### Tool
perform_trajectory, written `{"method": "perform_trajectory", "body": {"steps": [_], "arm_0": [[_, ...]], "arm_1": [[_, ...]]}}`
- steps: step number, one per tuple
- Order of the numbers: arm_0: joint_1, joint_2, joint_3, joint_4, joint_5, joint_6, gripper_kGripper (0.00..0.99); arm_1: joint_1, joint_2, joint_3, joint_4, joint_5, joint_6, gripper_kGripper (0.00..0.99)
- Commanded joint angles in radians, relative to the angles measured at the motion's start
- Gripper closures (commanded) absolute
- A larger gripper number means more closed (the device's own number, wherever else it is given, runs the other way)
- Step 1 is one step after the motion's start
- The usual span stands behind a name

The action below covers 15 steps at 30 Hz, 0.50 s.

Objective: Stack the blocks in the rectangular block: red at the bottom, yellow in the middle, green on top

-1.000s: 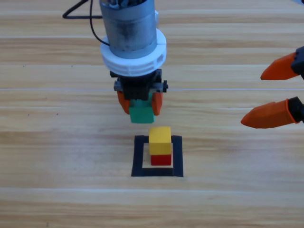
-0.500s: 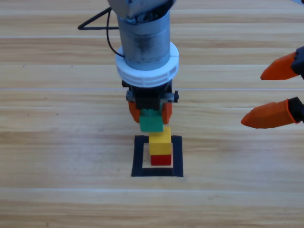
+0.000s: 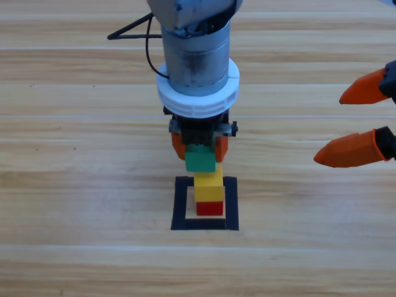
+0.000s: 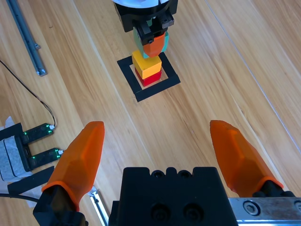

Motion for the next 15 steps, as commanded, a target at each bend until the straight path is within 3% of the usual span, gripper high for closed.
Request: {"method": "perform_trajectory", "body": {"steps": [1,15], "arm_0": [[-0.031,0.059,0.0,0.009,0.008,-0.027,0.99],[-0.036,0.062,-0.014,0.009,0.004,-0.047,0.99]], "arm_1": [[-0.033,0.032,0.008,0.024,0.012,-0.003,0.001],[-0.033,0.035,0.006,0.024,0.012,-0.003,0.001]]}}
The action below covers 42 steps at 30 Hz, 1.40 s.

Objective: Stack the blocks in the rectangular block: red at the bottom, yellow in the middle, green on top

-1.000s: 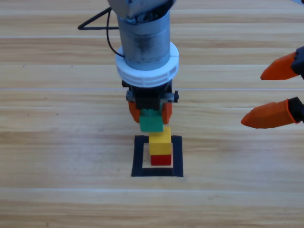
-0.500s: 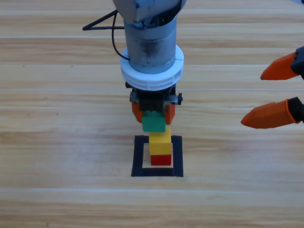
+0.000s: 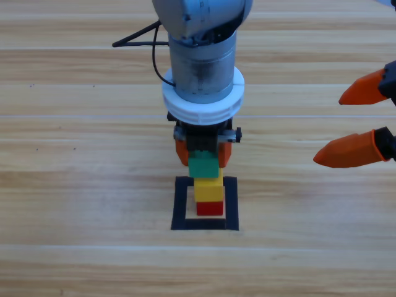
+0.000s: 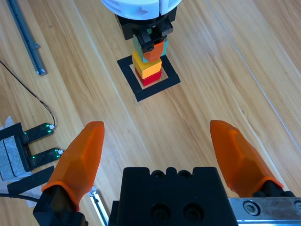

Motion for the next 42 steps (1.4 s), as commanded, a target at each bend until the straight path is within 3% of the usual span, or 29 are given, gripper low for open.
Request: {"method": "perform_trajectory", "body": {"steps": [1,42], "arm_0": [[-0.026,0.044,-0.01,0.009,0.004,-0.011,0.99],[-0.035,0.087,-0.03,0.007,0.023,-0.029,0.99]], "arm_1": [[-0.033,0.032,0.006,0.024,0.012,-0.003,0.001],[-0.033,0.043,0.0,0.036,0.016,-0.005,0.001]]}}
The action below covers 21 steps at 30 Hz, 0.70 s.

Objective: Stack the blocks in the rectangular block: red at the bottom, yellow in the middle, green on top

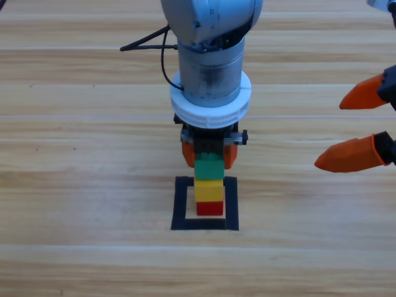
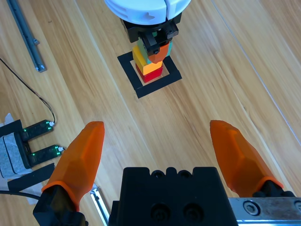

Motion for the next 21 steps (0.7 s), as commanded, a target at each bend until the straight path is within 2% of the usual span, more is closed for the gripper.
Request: {"method": "perform_trajectory", "body": {"steps": [1,21], "arm_0": [[-0.028,0.057,0.001,0.007,0.016,-0.015,0.99],[-0.033,0.058,0.02,0.007,0.016,-0.015,0.99]], "arm_1": [[-0.033,0.038,0.0,0.023,0.016,-0.005,0.001],[-0.033,0.059,-0.024,0.06,0.024,-0.005,0.001]]}}
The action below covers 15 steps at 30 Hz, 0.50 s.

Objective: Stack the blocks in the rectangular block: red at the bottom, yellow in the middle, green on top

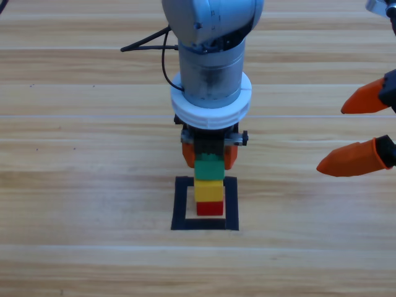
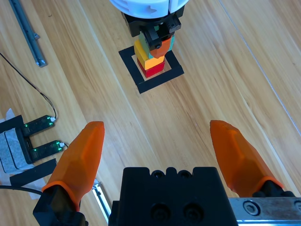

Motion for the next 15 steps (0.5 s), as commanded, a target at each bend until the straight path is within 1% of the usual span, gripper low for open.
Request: {"method": "perform_trajectory", "body": {"steps": [1,15], "arm_0": [[-0.031,0.057,0.02,0.007,0.013,-0.014,0.99],[-0.032,0.055,0.029,0.007,0.013,-0.014,0.99]], "arm_1": [[-0.033,0.054,-0.016,0.031,0.021,-0.005,0.001],[-0.033,0.063,-0.026,0.034,0.029,-0.008,0.001]]}}
